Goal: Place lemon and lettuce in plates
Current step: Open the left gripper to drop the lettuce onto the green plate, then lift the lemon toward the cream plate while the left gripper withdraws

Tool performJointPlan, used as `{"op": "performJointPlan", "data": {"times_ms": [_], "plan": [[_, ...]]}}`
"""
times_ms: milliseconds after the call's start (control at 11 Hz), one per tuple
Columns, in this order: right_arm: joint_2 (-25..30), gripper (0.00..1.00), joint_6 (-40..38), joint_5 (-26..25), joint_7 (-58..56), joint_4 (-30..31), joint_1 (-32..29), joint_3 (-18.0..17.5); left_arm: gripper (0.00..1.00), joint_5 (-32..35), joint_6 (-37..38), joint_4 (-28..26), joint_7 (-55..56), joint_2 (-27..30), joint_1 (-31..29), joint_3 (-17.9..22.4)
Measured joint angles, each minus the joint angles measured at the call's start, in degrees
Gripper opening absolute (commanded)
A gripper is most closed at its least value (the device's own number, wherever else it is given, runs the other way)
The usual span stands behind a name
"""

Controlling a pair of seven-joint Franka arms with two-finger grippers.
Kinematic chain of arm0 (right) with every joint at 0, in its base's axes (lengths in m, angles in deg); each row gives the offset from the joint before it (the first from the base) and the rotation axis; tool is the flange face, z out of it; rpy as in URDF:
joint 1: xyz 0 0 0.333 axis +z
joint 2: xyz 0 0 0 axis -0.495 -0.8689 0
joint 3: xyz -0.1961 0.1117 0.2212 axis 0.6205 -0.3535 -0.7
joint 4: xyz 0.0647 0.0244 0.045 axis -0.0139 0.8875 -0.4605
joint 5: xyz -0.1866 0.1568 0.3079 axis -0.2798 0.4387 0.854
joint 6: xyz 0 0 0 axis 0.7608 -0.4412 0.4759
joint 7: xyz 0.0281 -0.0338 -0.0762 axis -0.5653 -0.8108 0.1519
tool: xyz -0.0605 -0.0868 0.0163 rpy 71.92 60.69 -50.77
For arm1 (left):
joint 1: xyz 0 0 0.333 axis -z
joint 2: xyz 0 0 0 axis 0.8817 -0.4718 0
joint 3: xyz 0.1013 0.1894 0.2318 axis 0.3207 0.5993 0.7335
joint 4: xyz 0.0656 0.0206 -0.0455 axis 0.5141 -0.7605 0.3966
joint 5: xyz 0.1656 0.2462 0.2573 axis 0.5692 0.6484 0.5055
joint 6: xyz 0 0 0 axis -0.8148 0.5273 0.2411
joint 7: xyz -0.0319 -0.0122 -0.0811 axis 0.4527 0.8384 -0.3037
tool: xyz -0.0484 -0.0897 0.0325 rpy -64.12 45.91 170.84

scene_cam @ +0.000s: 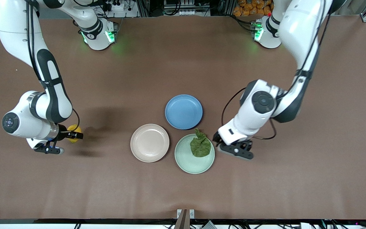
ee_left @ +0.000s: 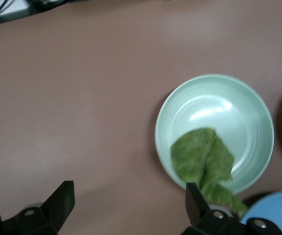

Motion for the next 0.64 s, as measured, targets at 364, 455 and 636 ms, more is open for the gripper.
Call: {"op": "performJointPlan", "data": {"times_ms": [364, 455, 636], "plan": [[0.0, 0.64, -6.0, 0.8, 5.7, -7.5, 1.1, -0.3, 1.0, 0.0, 17.2, 0.2, 0.0, 8.7, -3.8, 0.1], [0.0, 0.63, -6.7, 1.1, 6.6, -9.2, 1.8, -0.4, 1.0, 0.0, 19.5, 0.1, -0.6, 10.3, -5.4, 0.1], [0.0, 0.62, -7.0, 1.7, 7.4, -11.5, 4.4, -0.5, 1.0, 0.0, 24.1, 0.1, -1.4, 13.0, -7.2, 0.2]]}}
